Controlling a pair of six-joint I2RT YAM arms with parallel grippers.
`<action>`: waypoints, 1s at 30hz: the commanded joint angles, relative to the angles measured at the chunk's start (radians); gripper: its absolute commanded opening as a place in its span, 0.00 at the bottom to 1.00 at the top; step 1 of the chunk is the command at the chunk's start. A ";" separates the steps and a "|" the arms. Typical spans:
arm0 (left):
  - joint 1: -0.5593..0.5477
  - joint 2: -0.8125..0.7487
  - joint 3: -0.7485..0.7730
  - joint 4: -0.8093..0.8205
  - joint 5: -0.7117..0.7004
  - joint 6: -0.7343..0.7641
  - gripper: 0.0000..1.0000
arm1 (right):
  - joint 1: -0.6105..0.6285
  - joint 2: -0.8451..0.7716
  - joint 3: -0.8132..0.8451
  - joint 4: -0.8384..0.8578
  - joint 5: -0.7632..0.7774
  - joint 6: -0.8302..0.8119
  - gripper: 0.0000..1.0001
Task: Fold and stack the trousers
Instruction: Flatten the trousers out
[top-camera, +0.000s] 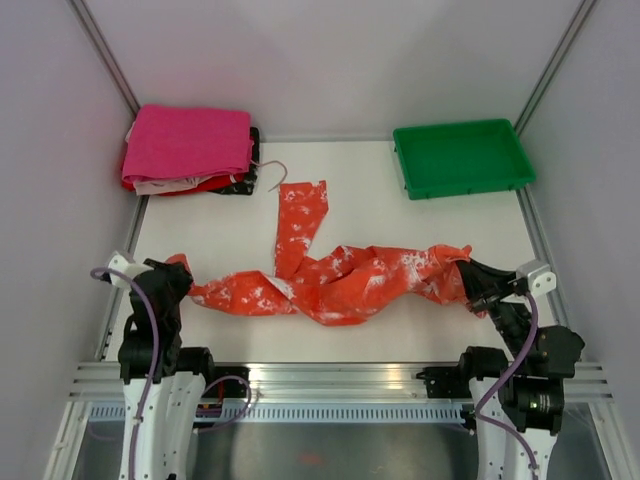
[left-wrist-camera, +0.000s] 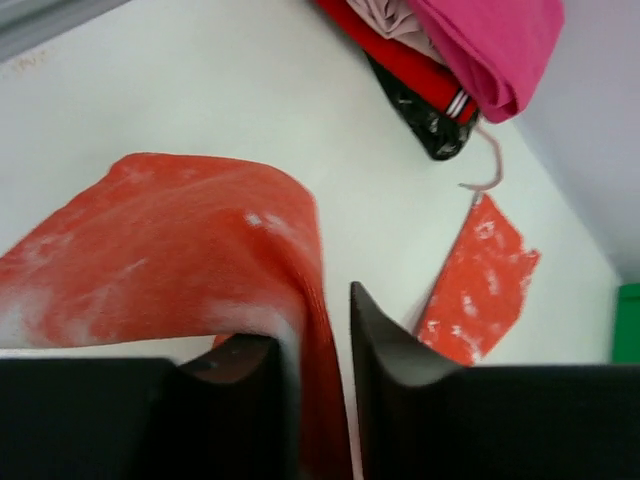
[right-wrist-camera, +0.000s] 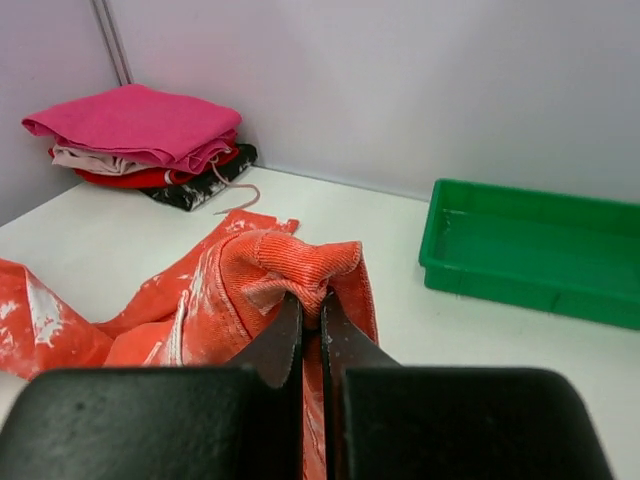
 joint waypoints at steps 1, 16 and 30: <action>0.004 -0.129 -0.048 0.000 -0.021 -0.089 0.37 | 0.008 -0.046 0.093 -0.196 0.172 0.016 0.00; 0.002 0.145 0.416 -0.002 0.285 0.105 1.00 | 0.041 0.144 0.455 -0.141 0.023 0.246 0.98; 0.002 0.436 0.638 -0.047 0.637 0.230 1.00 | 0.039 0.555 0.316 -0.327 0.581 0.409 0.98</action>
